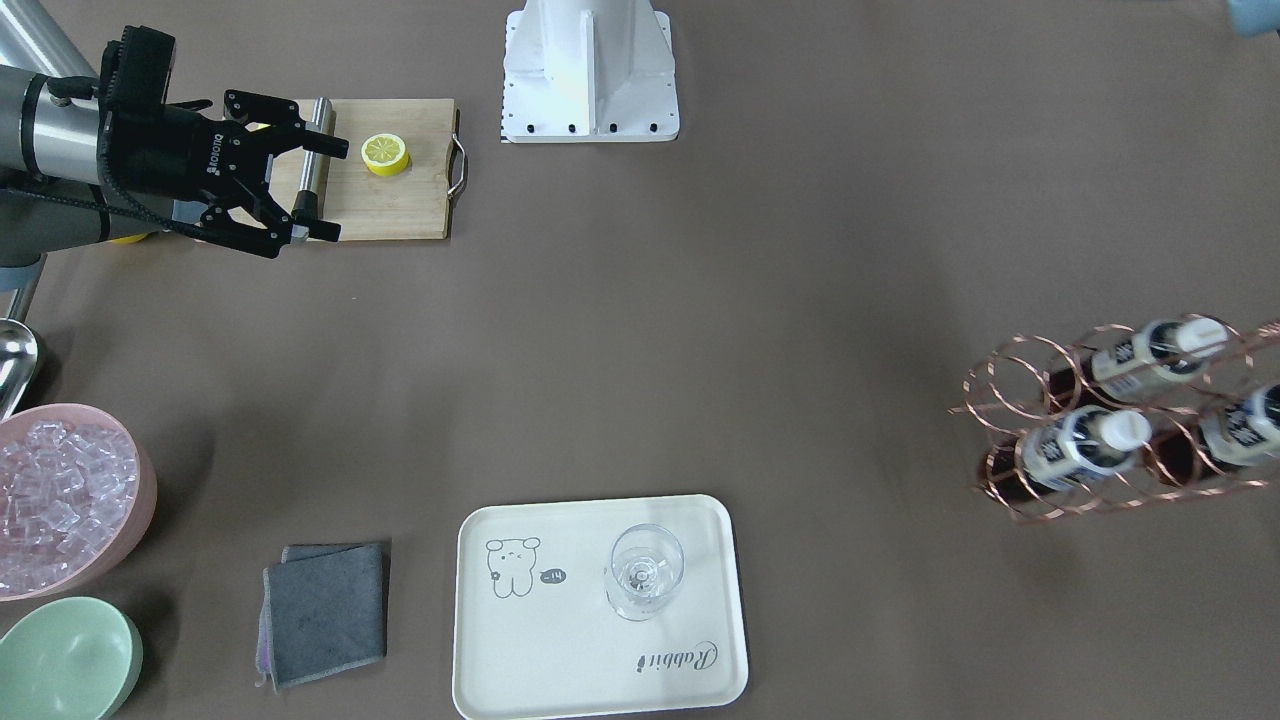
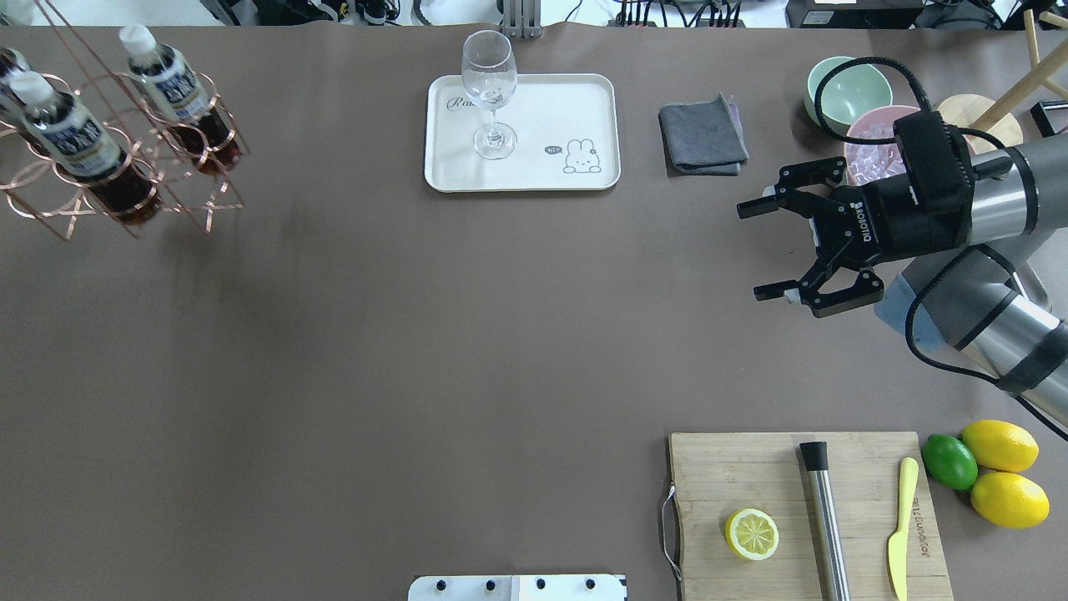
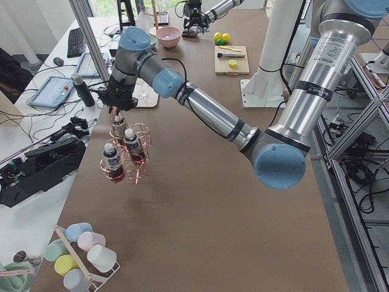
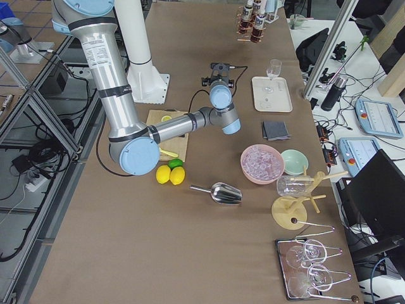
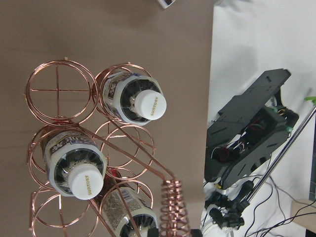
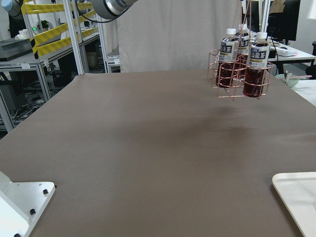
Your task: Take tea from basket to plate
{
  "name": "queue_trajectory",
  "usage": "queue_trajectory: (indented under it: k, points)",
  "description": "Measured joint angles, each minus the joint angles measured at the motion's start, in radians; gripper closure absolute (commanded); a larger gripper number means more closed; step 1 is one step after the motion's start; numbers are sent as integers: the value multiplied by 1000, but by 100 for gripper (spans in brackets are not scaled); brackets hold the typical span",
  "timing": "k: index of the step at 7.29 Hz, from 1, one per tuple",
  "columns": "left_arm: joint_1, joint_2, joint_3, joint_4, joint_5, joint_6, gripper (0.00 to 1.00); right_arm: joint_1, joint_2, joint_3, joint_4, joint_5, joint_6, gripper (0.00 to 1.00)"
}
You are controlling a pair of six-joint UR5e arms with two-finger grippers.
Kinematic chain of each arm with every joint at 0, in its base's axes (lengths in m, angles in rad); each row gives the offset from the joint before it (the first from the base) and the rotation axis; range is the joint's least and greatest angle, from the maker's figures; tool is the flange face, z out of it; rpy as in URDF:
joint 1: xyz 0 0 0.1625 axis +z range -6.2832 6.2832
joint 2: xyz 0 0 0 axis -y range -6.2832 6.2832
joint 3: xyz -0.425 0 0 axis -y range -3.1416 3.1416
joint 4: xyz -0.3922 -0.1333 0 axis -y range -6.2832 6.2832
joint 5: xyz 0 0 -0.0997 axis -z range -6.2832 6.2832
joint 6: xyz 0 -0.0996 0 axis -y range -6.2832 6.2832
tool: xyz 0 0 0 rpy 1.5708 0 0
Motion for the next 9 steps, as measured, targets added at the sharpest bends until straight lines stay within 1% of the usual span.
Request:
queue_trajectory:
  k: [1, 2, 3, 4, 5, 6, 7, 9]
  points:
    - [97, -25, -92, 86, 14, -93, 100, 10, -2, 3, 1, 1, 17, 0]
    - [223, -68, -170, 172, 66, -195, 100, 19, -3, 8, 2, 1, 35, 0]
    - [372, -154, -225, 285, 149, -301, 100, 28, -5, 13, 3, 2, 54, 0]
    - [499, -273, -245, 410, 238, -391, 100, 34, -7, 16, 3, 3, 64, 0]
    - [587, -384, -233, 502, 298, -460, 100, 37, -8, 17, 3, 3, 68, 0]
    - [652, -474, -187, 545, 342, -517, 100, 38, -8, 17, 3, 3, 69, 0]
    - [706, -541, -128, 557, 381, -555, 100, 39, -8, 18, 3, 3, 69, 0]
    - [785, -596, -50, 554, 438, -603, 100, 39, -12, 19, 5, 3, 69, 0]
